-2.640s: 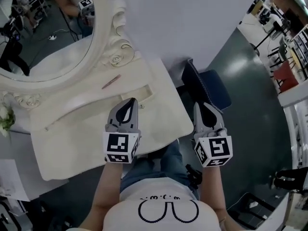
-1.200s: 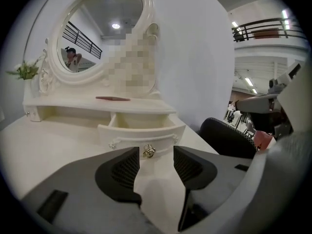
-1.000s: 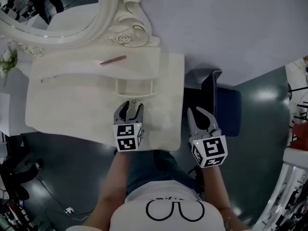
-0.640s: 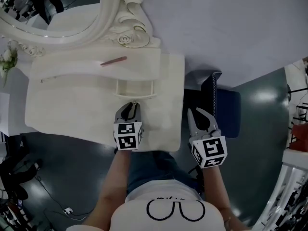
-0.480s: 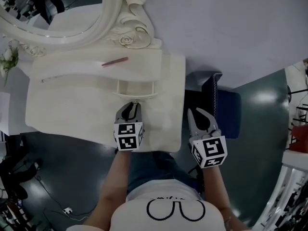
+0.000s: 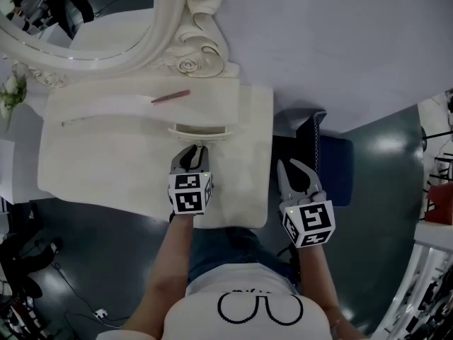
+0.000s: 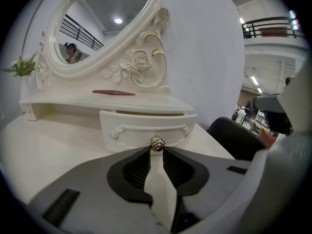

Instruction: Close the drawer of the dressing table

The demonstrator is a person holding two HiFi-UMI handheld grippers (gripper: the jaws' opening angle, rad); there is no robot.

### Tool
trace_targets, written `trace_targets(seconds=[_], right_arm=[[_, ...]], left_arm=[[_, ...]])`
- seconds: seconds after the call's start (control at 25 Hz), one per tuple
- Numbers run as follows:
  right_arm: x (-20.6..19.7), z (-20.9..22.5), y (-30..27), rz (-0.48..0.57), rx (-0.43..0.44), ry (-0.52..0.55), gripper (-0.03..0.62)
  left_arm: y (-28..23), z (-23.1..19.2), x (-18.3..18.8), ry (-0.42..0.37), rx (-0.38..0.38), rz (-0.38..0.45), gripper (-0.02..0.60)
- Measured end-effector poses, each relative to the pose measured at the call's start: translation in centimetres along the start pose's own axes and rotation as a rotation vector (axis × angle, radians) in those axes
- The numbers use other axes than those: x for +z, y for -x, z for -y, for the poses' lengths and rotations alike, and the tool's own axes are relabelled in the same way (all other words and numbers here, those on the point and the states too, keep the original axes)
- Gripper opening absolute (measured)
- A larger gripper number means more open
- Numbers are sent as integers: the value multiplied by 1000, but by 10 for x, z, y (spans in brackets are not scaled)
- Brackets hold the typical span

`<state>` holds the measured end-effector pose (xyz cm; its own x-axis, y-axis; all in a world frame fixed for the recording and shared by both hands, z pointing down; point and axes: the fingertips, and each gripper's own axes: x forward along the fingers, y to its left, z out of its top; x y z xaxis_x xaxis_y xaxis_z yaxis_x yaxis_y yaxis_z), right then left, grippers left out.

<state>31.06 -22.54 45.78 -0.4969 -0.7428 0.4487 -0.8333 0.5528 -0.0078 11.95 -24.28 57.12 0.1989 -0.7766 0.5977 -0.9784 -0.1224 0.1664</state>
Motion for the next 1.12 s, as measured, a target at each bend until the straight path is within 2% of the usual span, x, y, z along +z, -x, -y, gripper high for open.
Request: trace_targets(seconds=[0.64, 1.0, 1.08, 1.12], right_arm=[[-1, -5, -11, -28, -24, -6, 2], [5, -11, -11, -18, -43, -5, 2], [7, -13, -10, -15, -50, -5, 2], [8, -14, -10, -13, -52, -6, 2]], left_arm=[[-38, -9, 20, 8, -41, -24, 78], [-40, -10, 22, 1, -64, -28, 80], [-38, -12, 22, 3, -61, -27, 96], [-36, -13, 23, 6, -61, -26, 141]])
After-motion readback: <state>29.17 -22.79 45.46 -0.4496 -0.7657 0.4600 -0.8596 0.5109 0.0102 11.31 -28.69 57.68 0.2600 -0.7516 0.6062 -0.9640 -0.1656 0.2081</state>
